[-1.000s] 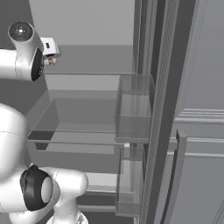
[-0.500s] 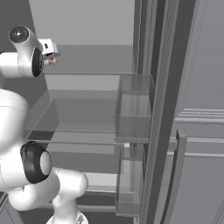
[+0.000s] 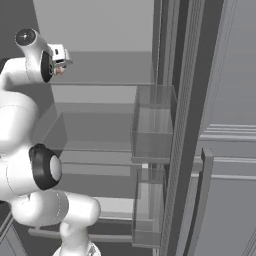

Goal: Place one garlic and one chicken drumstick in each tupperware on the nearby counter, to pack two identical lunches.

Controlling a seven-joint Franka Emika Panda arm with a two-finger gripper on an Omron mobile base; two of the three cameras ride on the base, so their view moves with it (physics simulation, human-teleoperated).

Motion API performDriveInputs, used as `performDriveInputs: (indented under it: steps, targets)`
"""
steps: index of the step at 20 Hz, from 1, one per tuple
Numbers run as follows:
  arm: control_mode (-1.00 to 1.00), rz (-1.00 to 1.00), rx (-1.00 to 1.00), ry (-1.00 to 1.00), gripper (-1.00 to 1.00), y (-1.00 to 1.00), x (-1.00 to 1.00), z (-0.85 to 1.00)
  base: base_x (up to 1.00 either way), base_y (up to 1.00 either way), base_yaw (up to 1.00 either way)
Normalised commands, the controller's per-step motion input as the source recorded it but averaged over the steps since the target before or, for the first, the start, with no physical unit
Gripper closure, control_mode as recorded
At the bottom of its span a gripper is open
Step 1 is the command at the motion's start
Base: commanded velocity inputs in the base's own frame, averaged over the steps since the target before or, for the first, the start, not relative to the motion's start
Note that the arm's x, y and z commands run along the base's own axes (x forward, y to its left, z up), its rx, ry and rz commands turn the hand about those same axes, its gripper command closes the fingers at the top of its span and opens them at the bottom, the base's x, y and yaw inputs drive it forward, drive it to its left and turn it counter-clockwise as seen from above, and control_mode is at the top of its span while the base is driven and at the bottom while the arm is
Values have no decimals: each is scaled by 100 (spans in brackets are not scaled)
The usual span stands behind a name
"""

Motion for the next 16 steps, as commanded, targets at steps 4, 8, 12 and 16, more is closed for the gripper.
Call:
performDriveInputs:
  steps: [4,8,12,16]
  targets:
    - [-100,-2,0,6,-100,0,0,-18,0,0,0]
    - [-100,-1,0,4,100,0,5,-50,0,0,0]
    - [-100,0,0,-6,100,0,0,-15,0,0,0]
    - [-100,0,1,-30,100,-4,-72,4,0,0,0]
